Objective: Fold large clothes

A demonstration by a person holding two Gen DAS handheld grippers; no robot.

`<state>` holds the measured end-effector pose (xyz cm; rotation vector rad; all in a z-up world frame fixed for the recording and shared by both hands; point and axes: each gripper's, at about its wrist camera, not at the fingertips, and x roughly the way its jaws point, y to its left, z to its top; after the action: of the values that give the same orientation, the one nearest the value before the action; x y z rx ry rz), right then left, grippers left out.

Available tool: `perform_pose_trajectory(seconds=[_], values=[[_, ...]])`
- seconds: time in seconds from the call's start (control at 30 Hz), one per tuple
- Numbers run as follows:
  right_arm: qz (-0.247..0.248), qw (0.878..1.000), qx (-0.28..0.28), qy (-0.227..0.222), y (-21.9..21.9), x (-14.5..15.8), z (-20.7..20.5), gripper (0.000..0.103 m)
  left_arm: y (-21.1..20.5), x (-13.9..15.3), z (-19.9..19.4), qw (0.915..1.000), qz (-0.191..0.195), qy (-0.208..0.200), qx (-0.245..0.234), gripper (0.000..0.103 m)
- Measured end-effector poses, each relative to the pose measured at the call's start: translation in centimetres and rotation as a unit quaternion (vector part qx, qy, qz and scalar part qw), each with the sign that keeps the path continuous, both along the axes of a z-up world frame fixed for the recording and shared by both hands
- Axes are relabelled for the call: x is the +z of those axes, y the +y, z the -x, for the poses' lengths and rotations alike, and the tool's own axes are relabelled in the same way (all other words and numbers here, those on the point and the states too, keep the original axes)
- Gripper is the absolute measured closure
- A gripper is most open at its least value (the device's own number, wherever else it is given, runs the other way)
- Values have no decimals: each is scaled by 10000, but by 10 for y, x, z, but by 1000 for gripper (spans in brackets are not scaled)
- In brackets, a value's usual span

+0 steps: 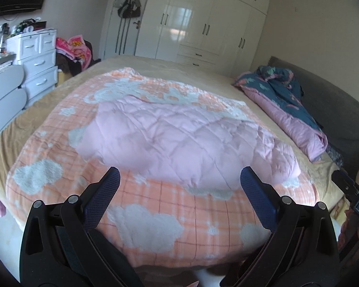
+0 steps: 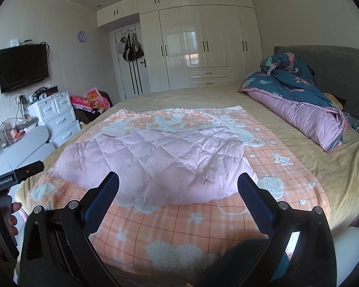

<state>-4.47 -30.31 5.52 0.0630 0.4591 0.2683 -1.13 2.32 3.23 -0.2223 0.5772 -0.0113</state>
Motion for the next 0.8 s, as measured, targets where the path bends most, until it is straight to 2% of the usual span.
perform_pose_trajectory(seconds=[0.1,0.3,0.8], values=[[184,9995,74,241,4,-14,-4,4,-5,-9,0,10000,0,83,-8,9],[217,9976,129,647,9,-35,-14,4,-12,-21,-4,9997,5,243,-95,9],[190,9971,369,634,24,-33,-14,4,-11,-25,-9,9992,-105,375,-42,9]])
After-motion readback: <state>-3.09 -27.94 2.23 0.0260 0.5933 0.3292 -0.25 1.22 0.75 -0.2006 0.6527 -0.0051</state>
